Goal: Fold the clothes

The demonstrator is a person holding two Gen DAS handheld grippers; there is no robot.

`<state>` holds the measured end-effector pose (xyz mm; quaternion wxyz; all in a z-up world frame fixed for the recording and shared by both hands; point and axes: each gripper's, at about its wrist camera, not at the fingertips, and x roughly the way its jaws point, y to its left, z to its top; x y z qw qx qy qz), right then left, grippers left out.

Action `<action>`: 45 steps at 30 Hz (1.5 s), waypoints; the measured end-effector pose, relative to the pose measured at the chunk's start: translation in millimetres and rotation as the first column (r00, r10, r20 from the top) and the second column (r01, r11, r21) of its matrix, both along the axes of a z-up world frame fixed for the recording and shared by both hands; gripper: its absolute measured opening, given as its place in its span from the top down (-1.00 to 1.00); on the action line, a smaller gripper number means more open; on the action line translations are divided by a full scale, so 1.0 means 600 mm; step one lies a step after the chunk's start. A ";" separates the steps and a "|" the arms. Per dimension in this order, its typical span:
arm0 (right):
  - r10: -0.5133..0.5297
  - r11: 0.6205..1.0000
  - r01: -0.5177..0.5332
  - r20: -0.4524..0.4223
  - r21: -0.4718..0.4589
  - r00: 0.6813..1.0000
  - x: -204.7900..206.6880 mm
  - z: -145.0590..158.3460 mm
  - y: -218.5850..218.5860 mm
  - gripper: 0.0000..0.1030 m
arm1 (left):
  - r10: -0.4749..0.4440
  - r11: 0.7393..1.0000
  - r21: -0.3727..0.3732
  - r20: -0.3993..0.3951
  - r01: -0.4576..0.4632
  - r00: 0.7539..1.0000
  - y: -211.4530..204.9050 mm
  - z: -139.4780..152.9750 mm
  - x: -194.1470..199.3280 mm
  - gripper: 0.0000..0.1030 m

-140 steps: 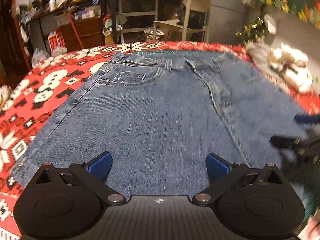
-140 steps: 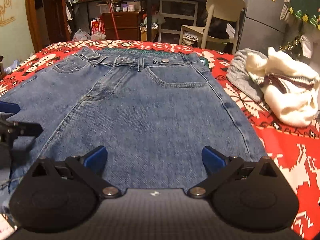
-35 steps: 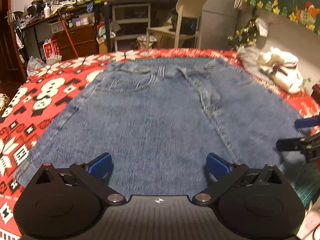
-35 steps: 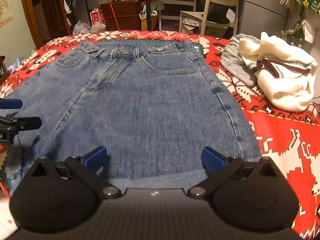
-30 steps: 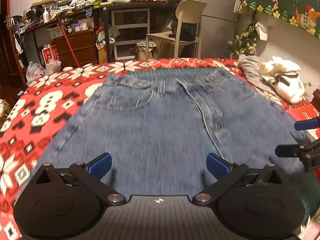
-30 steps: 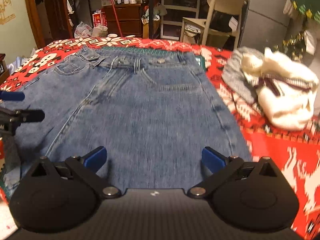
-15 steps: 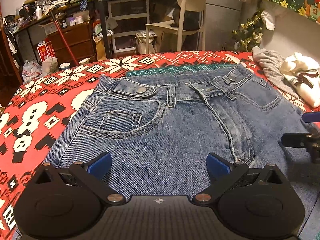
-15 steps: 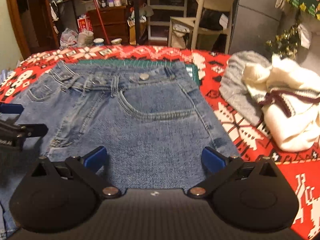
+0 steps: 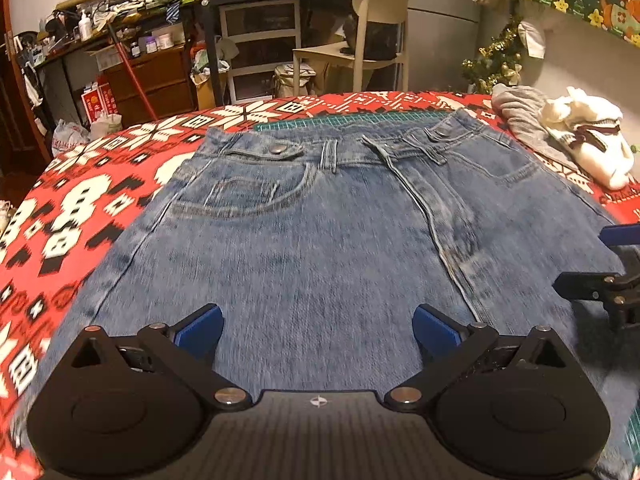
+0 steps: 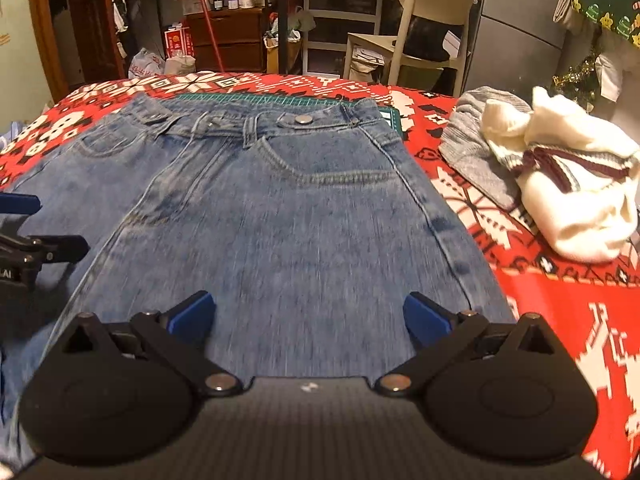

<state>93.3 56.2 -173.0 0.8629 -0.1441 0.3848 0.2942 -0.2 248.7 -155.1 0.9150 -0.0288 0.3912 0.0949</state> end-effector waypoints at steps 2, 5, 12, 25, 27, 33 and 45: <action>0.001 1.000 -0.001 -0.001 -0.001 1.000 -0.018 0.005 -0.009 -0.99 | -0.002 1.000 -0.008 0.000 0.002 1.000 -0.006 -0.001 -0.016 -1.00; -0.006 1.000 0.006 -0.010 0.013 1.000 -0.041 0.008 -0.027 -0.99 | -0.004 1.000 -0.012 0.008 0.004 1.000 -0.014 -0.003 -0.040 -1.00; -0.001 1.000 0.001 -0.011 0.014 1.000 -0.082 0.009 -0.060 -0.99 | 0.014 1.000 -0.021 0.007 -0.014 1.000 -0.023 -0.003 -0.081 -1.00; 0.018 0.999 -0.021 0.057 0.048 0.998 -0.098 0.045 -0.066 -0.99 | 0.005 1.000 -0.029 0.066 -0.003 0.998 -0.023 0.035 -0.035 -0.99; 0.005 0.998 -0.008 0.047 0.064 0.999 -0.089 0.046 -0.056 -0.98 | 0.009 0.999 -0.045 0.067 -0.006 0.998 -0.022 0.033 -0.021 -0.99; 0.010 0.992 -0.015 0.040 0.124 0.999 -0.077 0.037 -0.037 -0.94 | 0.009 0.997 -0.073 0.024 -0.008 1.000 -0.018 0.003 -0.001 -0.98; 0.025 0.975 -0.025 0.007 0.222 1.000 -0.069 0.045 -0.043 0.28 | 0.054 0.996 -0.073 0.110 -0.046 0.992 0.006 0.037 -0.032 0.31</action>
